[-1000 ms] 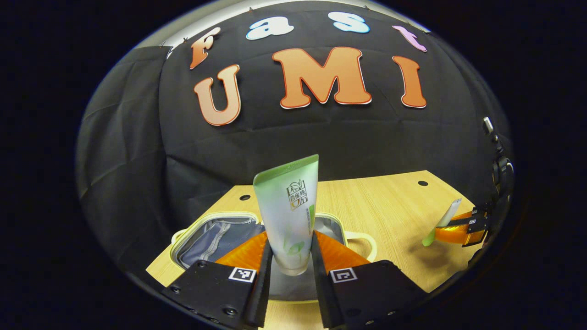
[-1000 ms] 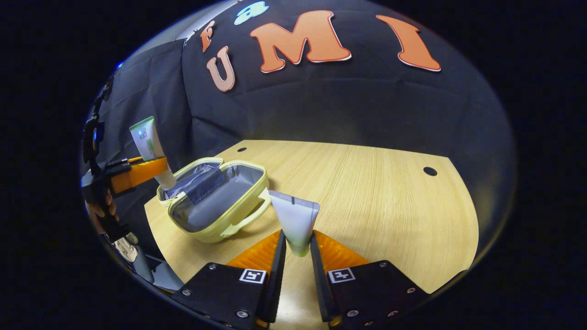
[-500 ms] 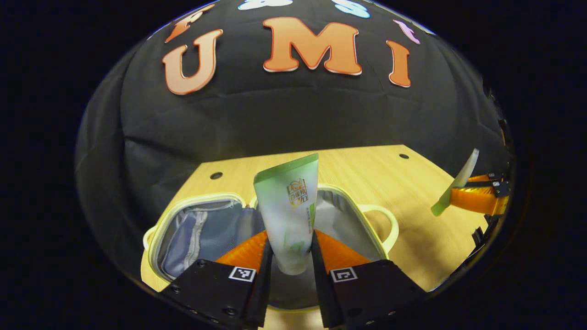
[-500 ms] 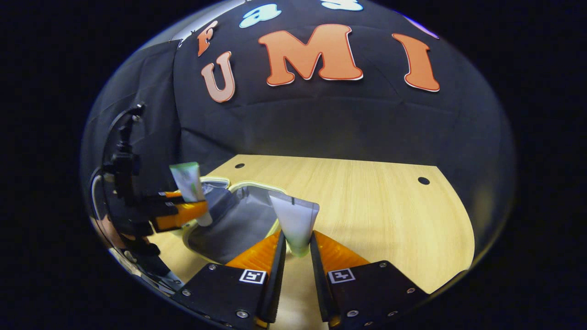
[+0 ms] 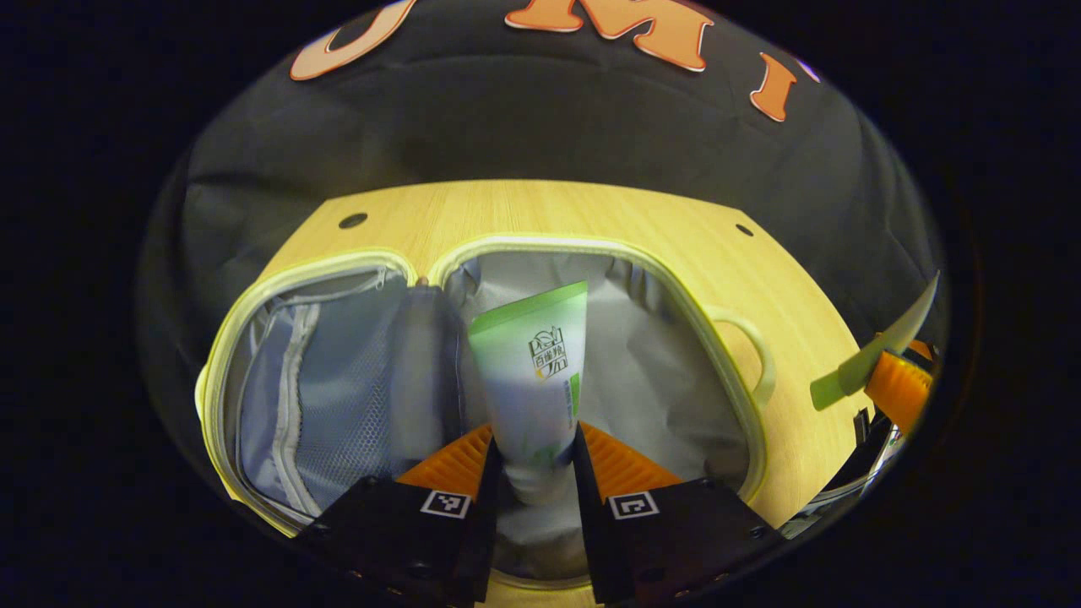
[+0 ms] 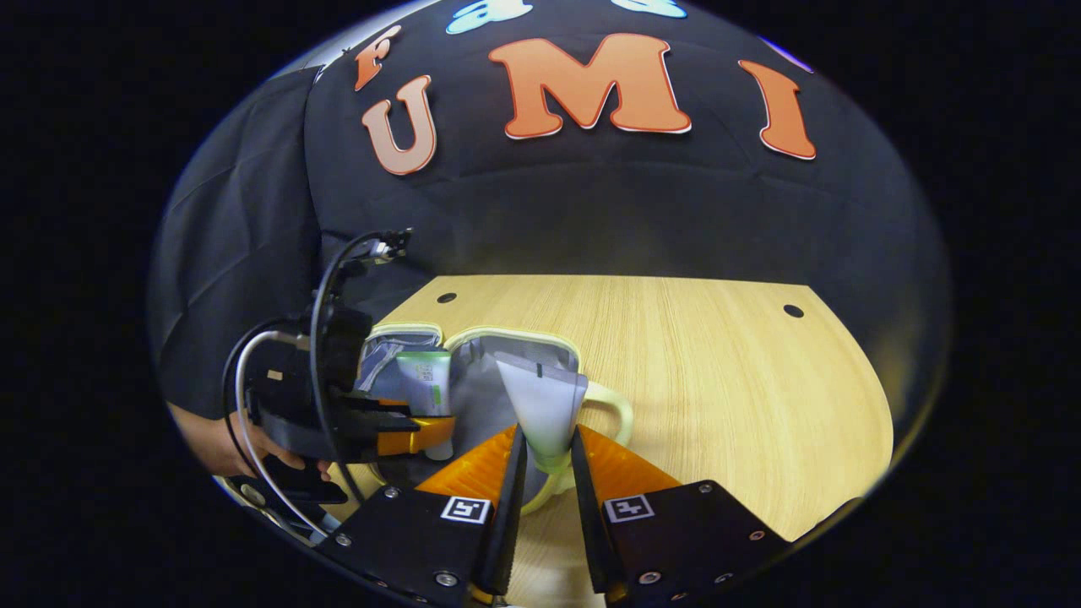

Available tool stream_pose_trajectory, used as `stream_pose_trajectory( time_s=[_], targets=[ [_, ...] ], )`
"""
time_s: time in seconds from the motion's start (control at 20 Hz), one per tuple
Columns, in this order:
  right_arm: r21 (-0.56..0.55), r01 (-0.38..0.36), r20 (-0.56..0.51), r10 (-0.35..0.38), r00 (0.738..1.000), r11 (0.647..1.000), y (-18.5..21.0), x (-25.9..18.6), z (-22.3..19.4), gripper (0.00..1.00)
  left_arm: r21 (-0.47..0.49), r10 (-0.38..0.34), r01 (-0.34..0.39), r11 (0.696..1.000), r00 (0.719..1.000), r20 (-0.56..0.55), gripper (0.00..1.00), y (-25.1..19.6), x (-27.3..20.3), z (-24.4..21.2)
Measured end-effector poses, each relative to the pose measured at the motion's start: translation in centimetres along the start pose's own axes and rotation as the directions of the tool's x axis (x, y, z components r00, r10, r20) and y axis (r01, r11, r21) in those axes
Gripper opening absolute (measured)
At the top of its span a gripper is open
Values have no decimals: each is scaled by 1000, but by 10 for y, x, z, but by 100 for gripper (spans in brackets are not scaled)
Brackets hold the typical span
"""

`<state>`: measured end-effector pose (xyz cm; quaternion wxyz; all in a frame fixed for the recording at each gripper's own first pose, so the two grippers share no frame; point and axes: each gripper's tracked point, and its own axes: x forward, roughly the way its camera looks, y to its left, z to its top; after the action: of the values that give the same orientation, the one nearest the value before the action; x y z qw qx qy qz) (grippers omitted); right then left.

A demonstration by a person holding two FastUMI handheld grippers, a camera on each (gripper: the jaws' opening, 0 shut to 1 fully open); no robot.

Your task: First open the suitcase, pack the skin care products into it, and then close the suitcase.

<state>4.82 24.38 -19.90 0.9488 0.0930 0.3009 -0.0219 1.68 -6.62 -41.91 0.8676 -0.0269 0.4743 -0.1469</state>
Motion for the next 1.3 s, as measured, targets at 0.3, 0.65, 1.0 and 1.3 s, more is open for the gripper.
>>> stream_pose_trajectory(
  time_s=[0.3, 0.65, 1.0, 1.3],
  targets=[
    [14, -16, -69, 17, 997, 1000, 6, 18, -7, 35, -2, 72, -73, 997, 992, -108, 46, 5, 20, 4],
    [29, -57, -140, 60, 988, 998, 11, 44, -13, 35, -24, 75, -80, 997, 985, -156, 45, 4, 37, -4],
    [44, -99, -196, 105, 975, 994, 13, 60, -25, 35, -45, 74, -72, 996, 997, 32, 72, 8, -9, 22],
    [86, -111, -281, 131, 951, 990, 12, 82, -40, 35, -59, 187, -179, 982, 967, 172, 72, 46, -68, 41]
  ],
)
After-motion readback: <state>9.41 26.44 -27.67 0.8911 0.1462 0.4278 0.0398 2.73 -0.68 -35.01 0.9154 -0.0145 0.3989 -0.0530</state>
